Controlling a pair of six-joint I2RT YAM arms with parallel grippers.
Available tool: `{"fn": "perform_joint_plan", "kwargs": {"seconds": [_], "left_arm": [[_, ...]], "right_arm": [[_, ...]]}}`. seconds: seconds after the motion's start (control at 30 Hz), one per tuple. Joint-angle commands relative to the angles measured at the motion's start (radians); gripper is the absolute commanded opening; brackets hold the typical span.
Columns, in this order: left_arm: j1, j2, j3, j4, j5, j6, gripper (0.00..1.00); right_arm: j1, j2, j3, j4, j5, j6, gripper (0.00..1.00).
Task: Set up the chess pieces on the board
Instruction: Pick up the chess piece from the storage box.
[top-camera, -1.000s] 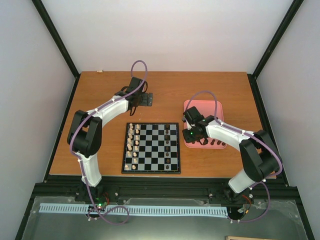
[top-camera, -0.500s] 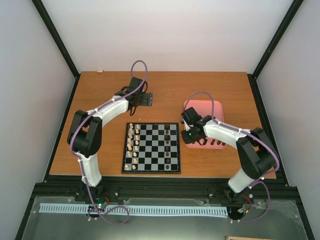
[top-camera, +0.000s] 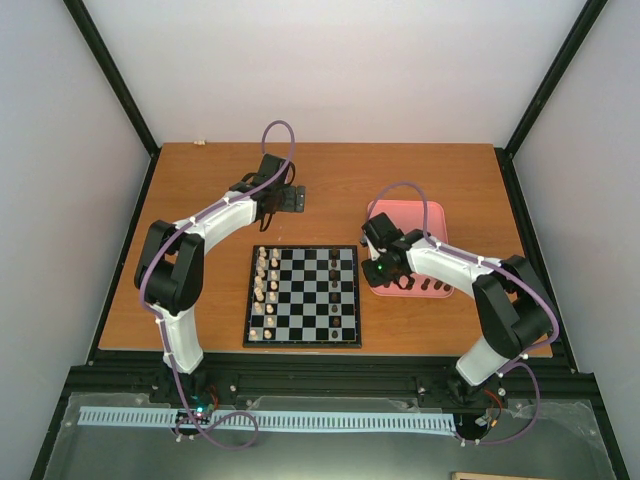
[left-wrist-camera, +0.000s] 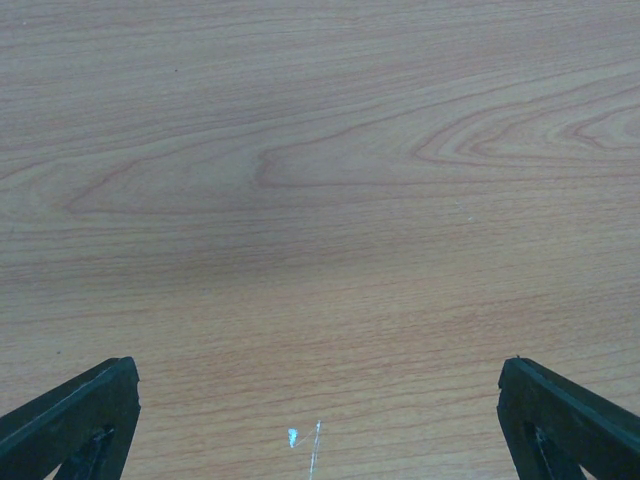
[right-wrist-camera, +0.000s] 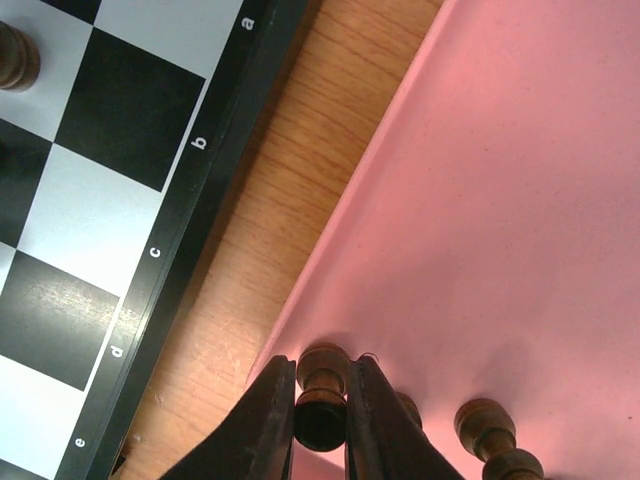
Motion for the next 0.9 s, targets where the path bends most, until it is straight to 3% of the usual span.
{"fn": "perform_joint_plan", "kwargs": {"seconds": [0.0, 0.43, 0.87], "left_arm": [[0.004, 0.008, 0.035, -0.012, -0.011, -0.014, 1.0], [0.004, 0.005, 0.035, -0.012, -0.011, -0.013, 1.0], [0.004, -0.005, 0.03, -0.012, -0.01, -0.011, 1.0]], "right_arm": [[0.01, 0.001, 0.018, -0.008, 0.012, -0.007, 0.12], [0.011, -0.024, 0.125, -0.013, 0.067, 0.003, 0.12], [0.016, 0.203, 0.327, -0.005, 0.007, -0.025, 0.12]]}}
